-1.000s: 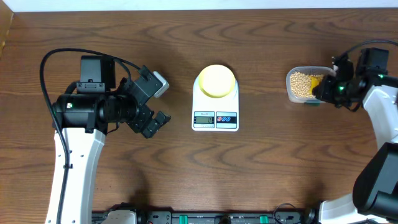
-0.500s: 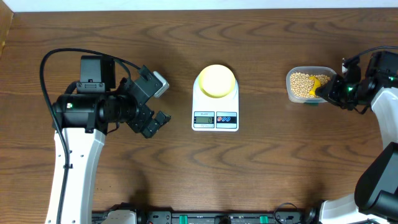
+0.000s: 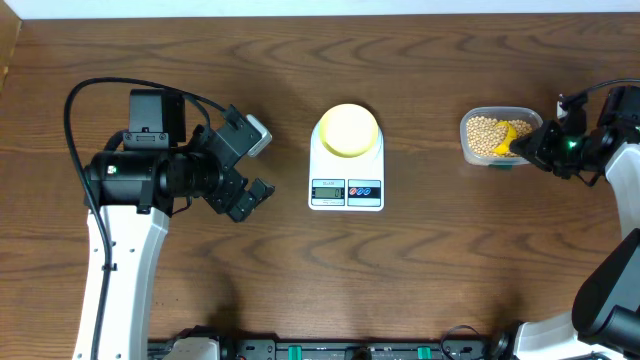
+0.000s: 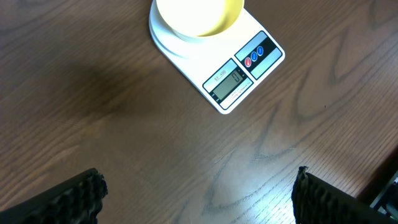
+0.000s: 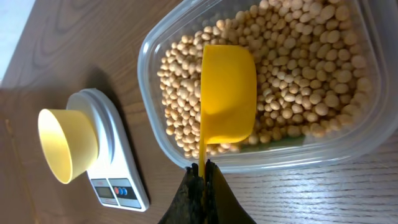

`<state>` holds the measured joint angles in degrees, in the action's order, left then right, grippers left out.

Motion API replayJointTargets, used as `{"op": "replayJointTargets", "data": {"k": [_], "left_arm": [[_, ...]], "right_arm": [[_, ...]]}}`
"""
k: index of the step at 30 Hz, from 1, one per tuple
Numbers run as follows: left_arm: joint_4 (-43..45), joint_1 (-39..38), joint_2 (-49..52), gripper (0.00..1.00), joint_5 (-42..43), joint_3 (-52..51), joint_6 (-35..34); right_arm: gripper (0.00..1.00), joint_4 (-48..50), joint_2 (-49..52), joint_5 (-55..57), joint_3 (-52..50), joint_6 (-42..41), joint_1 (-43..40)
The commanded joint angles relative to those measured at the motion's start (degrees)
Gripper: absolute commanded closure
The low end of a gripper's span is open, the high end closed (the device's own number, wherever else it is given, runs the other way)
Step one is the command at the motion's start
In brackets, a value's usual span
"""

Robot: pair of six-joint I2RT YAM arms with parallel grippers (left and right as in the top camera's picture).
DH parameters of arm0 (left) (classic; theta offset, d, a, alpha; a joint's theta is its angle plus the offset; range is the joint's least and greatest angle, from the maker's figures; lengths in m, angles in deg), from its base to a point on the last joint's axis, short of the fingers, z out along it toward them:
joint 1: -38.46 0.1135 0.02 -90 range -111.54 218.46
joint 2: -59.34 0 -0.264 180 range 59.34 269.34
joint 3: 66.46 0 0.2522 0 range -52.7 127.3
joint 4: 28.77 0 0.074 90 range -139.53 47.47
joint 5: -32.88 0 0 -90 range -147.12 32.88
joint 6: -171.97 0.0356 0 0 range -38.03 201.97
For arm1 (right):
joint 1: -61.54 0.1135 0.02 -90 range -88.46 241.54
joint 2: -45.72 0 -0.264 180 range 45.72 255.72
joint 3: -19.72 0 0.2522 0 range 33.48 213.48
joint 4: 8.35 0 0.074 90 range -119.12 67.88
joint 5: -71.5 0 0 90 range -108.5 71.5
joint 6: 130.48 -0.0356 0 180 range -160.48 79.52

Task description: Scoop item into bowl and weigh 50g on scale

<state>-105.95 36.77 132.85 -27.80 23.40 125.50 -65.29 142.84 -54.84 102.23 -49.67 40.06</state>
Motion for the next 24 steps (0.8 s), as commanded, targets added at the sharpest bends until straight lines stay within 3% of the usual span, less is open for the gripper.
{"op": "replayJointTargets", "data": {"k": [1, 24], "left_arm": [[-0.17, 0.24, 0.11, 0.02, 0.68, -0.02, 0.37], [-0.17, 0.24, 0.11, 0.02, 0.68, -0.02, 0.37]], "right_arm": [[0.99, -0.13, 0.50, -3.41, -0.26, -0.63, -0.35], [0.99, -1.68, 0.50, -7.67, -0.26, 0.11, -3.43]]}}
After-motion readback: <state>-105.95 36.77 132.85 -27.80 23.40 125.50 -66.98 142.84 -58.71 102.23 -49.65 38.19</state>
